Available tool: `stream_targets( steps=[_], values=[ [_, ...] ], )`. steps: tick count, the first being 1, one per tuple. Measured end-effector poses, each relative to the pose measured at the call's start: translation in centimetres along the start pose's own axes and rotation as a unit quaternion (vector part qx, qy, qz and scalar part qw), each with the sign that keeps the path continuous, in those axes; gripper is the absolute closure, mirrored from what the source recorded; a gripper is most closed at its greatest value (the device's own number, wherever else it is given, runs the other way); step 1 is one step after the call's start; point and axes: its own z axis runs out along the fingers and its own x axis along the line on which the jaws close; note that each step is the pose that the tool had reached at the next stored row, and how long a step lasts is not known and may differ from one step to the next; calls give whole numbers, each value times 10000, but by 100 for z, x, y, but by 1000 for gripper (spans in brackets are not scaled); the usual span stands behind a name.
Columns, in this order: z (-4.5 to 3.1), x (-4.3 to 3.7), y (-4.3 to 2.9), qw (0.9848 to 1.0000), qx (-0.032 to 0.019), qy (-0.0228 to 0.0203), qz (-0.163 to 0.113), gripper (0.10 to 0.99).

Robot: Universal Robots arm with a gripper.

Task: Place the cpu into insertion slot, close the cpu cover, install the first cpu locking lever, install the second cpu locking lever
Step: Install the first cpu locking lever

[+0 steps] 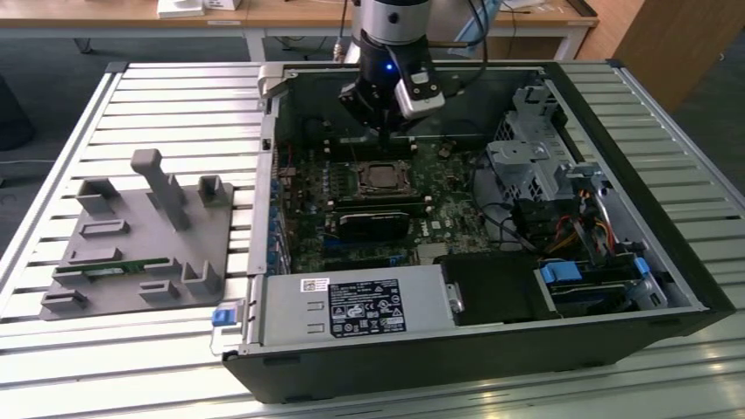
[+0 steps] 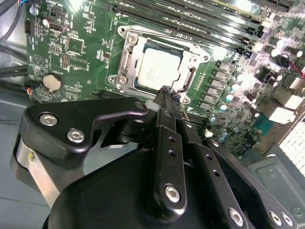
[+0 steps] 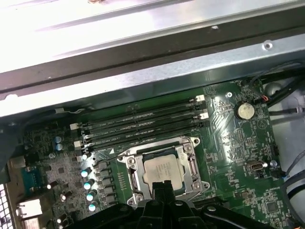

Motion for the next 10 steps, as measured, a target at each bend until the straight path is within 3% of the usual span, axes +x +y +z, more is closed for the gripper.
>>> stream_targets(
  steps=[5, 10],
  values=[
    [1, 0, 0, 9991, -1, 12, -432, 980],
    [3, 1, 0, 9961, -4, 25, -877, 980]
  ],
)
